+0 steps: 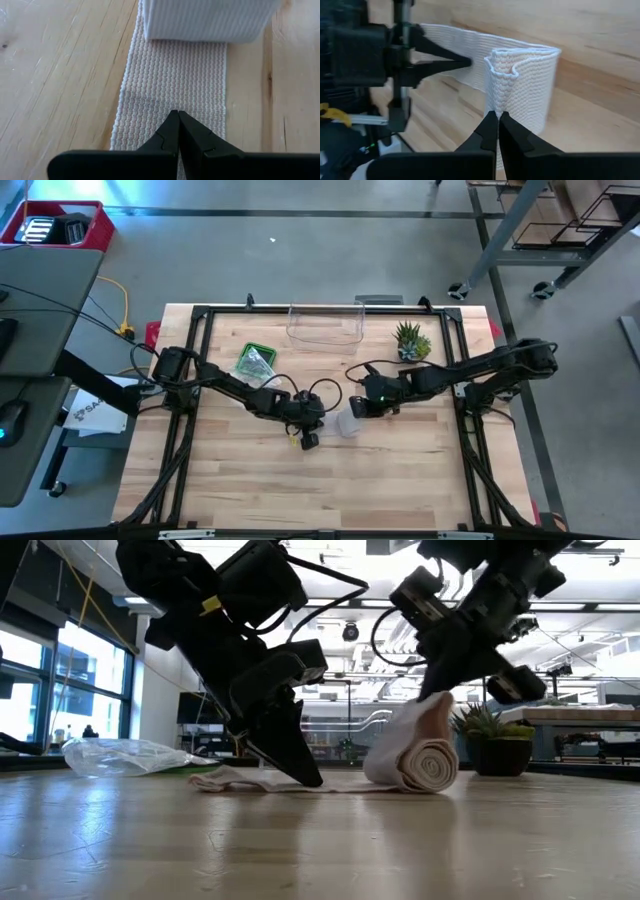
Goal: Roll bandage
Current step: Roll the bandage
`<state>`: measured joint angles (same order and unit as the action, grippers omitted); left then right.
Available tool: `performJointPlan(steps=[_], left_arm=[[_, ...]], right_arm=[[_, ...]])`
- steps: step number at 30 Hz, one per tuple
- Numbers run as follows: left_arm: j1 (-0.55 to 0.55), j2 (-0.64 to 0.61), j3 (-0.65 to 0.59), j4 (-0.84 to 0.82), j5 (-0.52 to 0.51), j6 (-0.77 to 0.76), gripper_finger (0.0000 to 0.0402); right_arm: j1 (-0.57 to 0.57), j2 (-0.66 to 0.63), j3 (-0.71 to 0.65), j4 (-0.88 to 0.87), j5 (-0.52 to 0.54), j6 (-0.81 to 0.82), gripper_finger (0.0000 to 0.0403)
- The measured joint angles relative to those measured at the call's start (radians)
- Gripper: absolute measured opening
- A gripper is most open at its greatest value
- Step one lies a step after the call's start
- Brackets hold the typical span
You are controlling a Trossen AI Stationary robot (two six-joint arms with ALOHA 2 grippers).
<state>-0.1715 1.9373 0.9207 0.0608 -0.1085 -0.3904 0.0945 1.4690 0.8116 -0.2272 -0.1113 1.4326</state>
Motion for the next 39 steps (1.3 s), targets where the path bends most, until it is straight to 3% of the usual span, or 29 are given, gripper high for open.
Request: performJointPlan(steps=[20, 24, 32, 39], left_arm=[[0.000, 0.000, -0.003, 0.013, 0.006, -0.002, 0.0000], [-0.001, 0.000, -0.003, 0.013, 0.009, -0.002, 0.0000], [-0.003, -0.003, -0.003, 0.016, 0.018, -0.001, 0.0000], [0.005, -0.071, -0.007, -0.071, 0.010, 0.003, 0.0000]], right_arm=[[0.001, 0.283, 0.305, 0.020, -0.013, -0.189, 0.0004], [-0.012, 0.277, 0.308, -0.009, -0.011, -0.226, 0.0041], [-0.031, 0.271, 0.308, -0.076, -0.090, -0.251, 0.0173], [-0.031, 0.271, 0.308, -0.102, -0.121, -0.294, 0.0199]])
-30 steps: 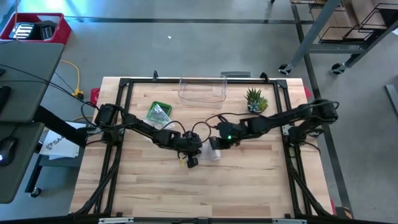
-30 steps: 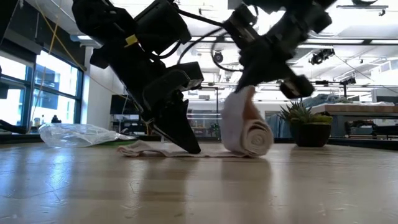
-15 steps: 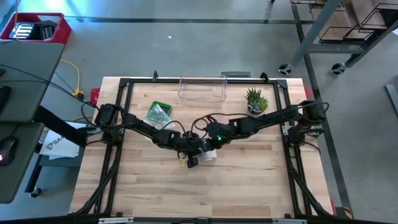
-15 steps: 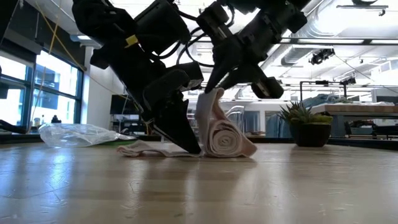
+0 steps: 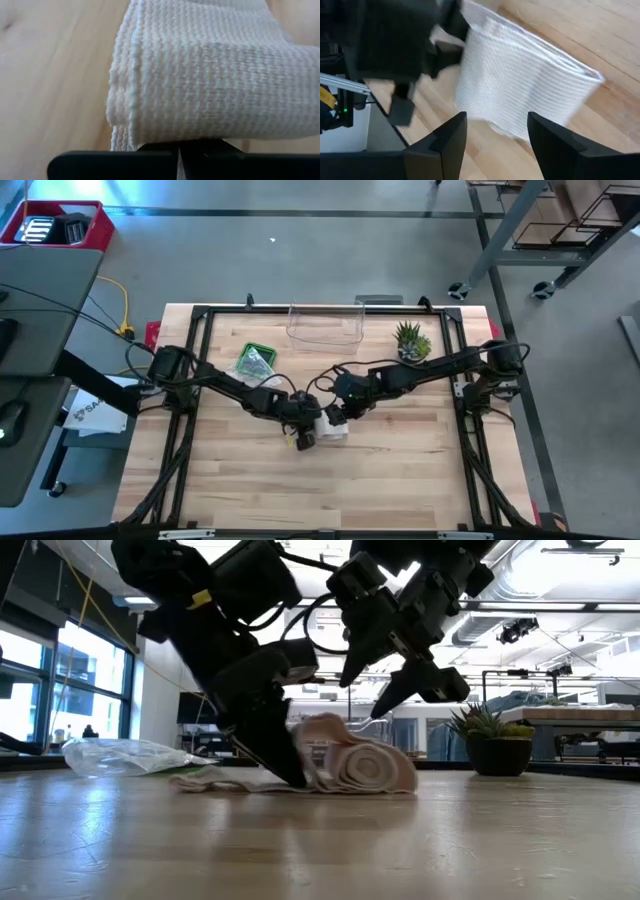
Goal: Roll bandage
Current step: Roll the bandage
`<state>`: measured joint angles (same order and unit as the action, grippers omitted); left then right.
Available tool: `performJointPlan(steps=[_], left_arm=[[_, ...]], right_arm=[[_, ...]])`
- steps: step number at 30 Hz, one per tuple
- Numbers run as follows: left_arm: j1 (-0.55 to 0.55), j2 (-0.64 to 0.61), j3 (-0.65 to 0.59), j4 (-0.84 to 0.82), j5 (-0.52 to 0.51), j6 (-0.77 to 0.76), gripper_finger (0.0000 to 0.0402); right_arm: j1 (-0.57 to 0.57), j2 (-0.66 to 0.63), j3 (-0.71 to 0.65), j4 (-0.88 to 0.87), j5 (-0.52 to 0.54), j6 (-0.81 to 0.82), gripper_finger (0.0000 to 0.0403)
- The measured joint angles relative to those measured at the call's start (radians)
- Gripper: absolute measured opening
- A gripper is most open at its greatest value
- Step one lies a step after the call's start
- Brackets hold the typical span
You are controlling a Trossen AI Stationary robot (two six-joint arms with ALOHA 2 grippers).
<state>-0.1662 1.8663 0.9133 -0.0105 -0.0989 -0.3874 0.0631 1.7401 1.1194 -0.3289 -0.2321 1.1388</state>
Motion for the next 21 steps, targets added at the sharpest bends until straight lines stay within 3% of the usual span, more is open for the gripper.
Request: performJointPlan(steps=[6, 12, 21], left_arm=[[0.008, -0.041, -0.001, -0.106, -0.003, 0.039, 0.0000], [0.008, -0.055, 0.014, -0.164, 0.059, 0.032, 0.0000], [0.016, -0.135, 0.039, -0.312, 0.015, 0.024, 0.0000]], right_arm=[[-0.017, -0.017, 0.000, -0.032, 0.009, -0.030, 0.0199], [-0.058, -0.058, 0.000, -0.105, 0.022, -0.066, 0.0199], [-0.077, -0.079, 0.000, -0.128, 0.062, -0.099, 0.0199]])
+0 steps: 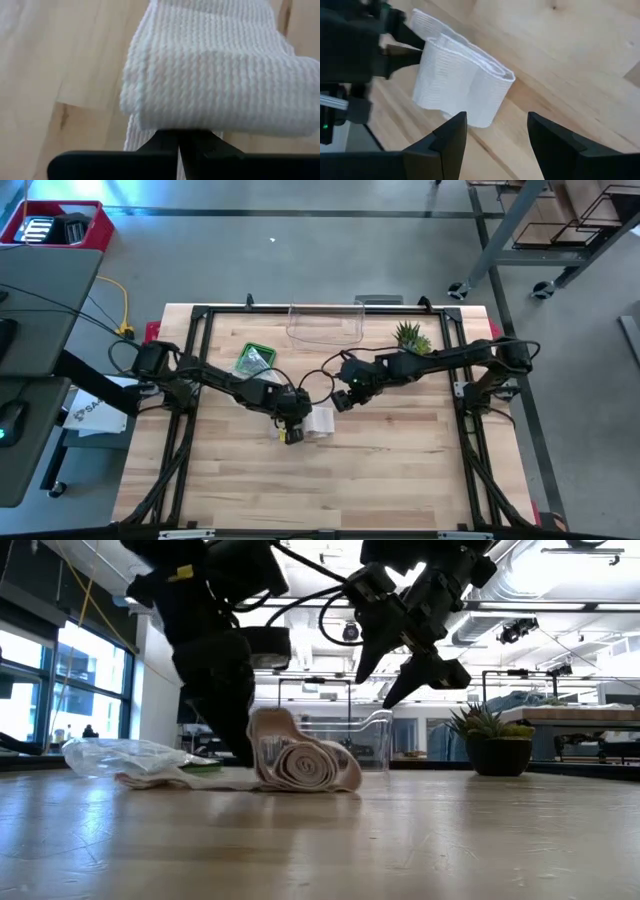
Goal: Roll bandage
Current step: Roll the bandage
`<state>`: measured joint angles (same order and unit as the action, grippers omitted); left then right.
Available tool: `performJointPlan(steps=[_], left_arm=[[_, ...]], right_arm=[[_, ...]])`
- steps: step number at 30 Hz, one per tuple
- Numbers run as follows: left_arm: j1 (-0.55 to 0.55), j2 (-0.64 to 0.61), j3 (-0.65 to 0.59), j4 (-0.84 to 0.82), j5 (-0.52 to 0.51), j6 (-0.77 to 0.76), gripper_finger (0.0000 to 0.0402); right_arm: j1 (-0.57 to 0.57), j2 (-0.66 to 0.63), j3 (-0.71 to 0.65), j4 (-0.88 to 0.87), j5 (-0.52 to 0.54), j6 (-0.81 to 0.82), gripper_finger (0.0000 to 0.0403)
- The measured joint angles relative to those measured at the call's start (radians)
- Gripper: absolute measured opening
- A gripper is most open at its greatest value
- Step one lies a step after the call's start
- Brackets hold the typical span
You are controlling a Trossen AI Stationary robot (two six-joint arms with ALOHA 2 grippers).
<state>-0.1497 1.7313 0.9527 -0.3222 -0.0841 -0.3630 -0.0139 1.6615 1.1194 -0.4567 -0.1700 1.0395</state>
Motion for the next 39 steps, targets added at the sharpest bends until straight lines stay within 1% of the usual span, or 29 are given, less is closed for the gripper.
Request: performJointPlan(steps=[5, 8, 11, 13, 15, 18, 21, 23, 25, 28, 29, 31, 33, 35, 37, 39], left_arm=[[0.000, -0.042, 0.000, -0.063, 0.004, 0.016, 0.0000], [0.000, -0.077, 0.000, -0.127, 0.004, 0.022, 0.0000], [0.000, -0.114, 0.001, -0.247, 0.004, 0.018, 0.0000], [-0.004, -0.144, -0.013, -0.321, 0.001, -0.033, 0.0000], [-0.022, -0.186, -0.056, -0.342, -0.003, -0.105, 0.0000], [-0.062, -0.266, -0.152, -0.297, 0.000, -0.264, 0.0000], [-0.090, -0.350, -0.252, -0.214, 0.002, -0.510, 0.0000], [-0.087, -0.391, -0.312, -0.136, 0.021, -0.694, 0.0000], [-0.073, -0.410, -0.360, -0.074, 0.053, -0.855, 0.0000], [-0.057, -0.390, -0.417, -0.040, 0.131, -1.052, 0.0000], [-0.050, -0.382, -0.427, -0.036, 0.157, -1.094, 0.0000], [-0.041, -0.375, -0.430, -0.007, 0.165, -1.139, 0.0000], [-0.039, -0.373, -0.431, 0.024, 0.150, -1.145, 0.0000], [-0.039, -0.374, -0.431, 0.091, 0.133, -1.145, 0.0002], [-0.040, -0.375, -0.428, 0.139, 0.135, -1.146, 0.0008], [-0.043, -0.375, -0.430, 0.138, 0.155, -1.145, 0.0020]], right_arm=[[0.000, 0.000, 0.000, -0.018, 0.001, -0.027, 0.0199], [0.000, 0.000, 0.000, -0.024, 0.001, -0.031, 0.0199], [0.000, 0.000, 0.000, -0.025, 0.000, -0.046, 0.0199], [0.000, 0.000, 0.000, -0.037, -0.006, -0.055, 0.0199], [0.000, 0.000, 0.000, -0.054, -0.009, -0.072, 0.0199], [0.000, 0.000, 0.000, -0.065, -0.020, -0.094, 0.0199], [0.000, 0.000, 0.000, -0.065, -0.046, -0.119, 0.0199], [0.000, 0.000, 0.000, -0.065, -0.051, -0.125, 0.0199], [0.000, 0.000, 0.000, -0.064, -0.059, -0.128, 0.0199], [0.000, 0.000, 0.000, -0.065, -0.071, -0.160, 0.0199], [0.000, 0.000, 0.000, -0.065, -0.071, -0.168, 0.0199], [0.000, 0.001, 0.000, -0.073, -0.075, -0.177, 0.0199], [0.000, 0.001, 0.000, -0.077, -0.077, -0.177, 0.0199], [0.000, 0.001, 0.000, -0.079, -0.078, -0.185, 0.0199], [0.000, 0.001, 0.000, -0.081, -0.091, -0.193, 0.0199], [0.001, 0.001, 0.000, -0.082, -0.099, -0.205, 0.0199]])
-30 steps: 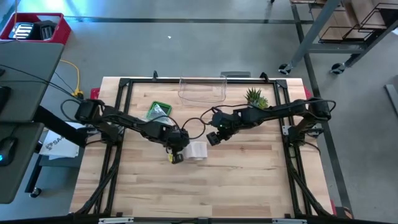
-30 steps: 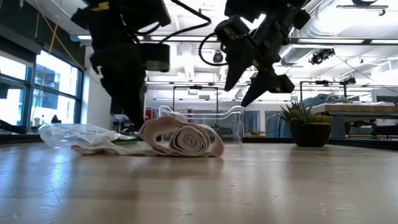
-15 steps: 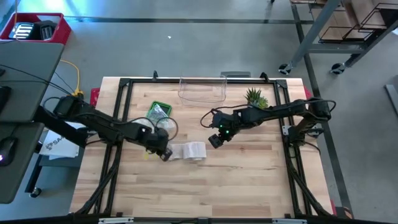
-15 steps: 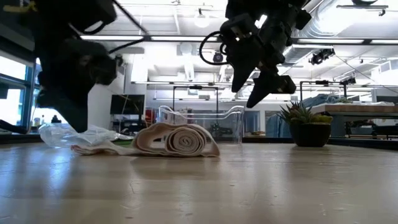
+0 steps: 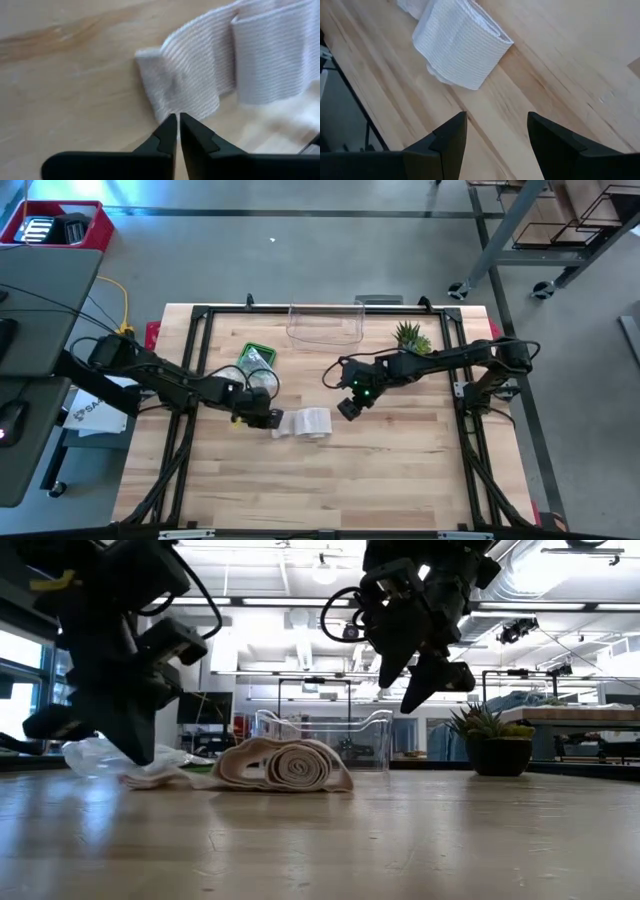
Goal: Roll bandage
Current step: Roll the bandage
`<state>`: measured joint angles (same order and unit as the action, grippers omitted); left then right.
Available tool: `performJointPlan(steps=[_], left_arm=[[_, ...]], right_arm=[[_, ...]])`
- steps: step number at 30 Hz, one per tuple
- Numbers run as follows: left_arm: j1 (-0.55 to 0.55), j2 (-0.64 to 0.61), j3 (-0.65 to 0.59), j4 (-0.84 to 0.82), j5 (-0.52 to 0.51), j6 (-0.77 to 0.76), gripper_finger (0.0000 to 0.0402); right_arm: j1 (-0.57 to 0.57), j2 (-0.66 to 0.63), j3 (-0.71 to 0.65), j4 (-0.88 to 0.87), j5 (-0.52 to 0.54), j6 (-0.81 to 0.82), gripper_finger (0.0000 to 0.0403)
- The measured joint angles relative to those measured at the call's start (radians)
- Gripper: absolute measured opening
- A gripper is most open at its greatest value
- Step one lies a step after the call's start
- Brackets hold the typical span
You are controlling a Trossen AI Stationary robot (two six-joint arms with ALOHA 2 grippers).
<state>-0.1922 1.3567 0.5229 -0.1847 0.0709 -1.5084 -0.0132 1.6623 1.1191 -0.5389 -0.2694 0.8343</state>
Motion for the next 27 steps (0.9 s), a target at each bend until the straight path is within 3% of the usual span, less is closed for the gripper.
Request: performJointPlan(steps=[15, 27], left_arm=[[0.004, -0.026, 0.000, -0.035, -0.026, -0.036, 0.0141], [0.004, 0.063, 0.000, 0.052, -0.022, -0.114, 0.0174]], right_arm=[[0.001, 0.000, 0.000, -0.003, 0.008, -0.033, 0.0199], [0.001, 0.000, 0.000, -0.003, 0.038, -0.035, 0.0199]])
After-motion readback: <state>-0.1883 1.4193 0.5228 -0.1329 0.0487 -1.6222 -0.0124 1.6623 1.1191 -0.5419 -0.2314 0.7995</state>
